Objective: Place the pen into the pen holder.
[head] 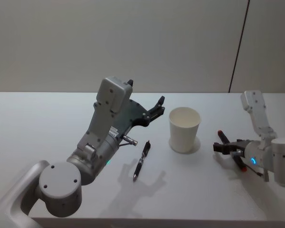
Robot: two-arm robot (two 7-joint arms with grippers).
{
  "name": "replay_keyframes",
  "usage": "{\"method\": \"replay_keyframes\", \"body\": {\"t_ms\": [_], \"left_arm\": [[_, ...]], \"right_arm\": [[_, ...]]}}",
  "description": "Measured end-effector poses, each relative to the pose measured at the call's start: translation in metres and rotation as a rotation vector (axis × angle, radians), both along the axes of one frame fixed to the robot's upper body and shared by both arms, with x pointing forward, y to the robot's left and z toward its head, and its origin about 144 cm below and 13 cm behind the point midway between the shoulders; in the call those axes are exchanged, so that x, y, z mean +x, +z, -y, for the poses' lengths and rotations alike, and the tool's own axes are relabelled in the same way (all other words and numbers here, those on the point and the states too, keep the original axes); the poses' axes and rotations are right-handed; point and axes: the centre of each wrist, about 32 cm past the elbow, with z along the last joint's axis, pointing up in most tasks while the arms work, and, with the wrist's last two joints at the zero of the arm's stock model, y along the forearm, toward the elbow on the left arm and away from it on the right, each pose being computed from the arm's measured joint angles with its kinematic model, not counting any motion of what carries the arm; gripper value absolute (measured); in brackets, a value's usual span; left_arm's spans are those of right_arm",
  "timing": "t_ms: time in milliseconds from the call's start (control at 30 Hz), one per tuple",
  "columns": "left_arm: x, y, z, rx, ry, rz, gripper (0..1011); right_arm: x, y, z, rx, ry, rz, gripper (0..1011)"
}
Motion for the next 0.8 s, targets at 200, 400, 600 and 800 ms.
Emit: {"method": "replay_keyframes", "body": {"t_ms": [200,400,600,800], "left_arm": [[0.0,0.0,0.0,0.0,0.0,0.0,1004],[0.0,0.0,0.0,0.0,0.0,0.0,1004],[0.0,0.0,0.0,0.0,0.0,0.0,1004],[0.0,0.0,0.0,0.0,0.0,0.0,1004]], "right_arm": [[0.002,-0.0022,-0.0029,-0.019,-0.009,-0.013,708],[0.0033,-0.0035,-0.0044,-0.038,-0.017,-0.023,504],[0.0048,-0.0047,-0.0057,-0.062,-0.029,-0.034,301],[0.0057,-0.0049,-0.0063,-0.079,-0.038,-0.034,172]]}}
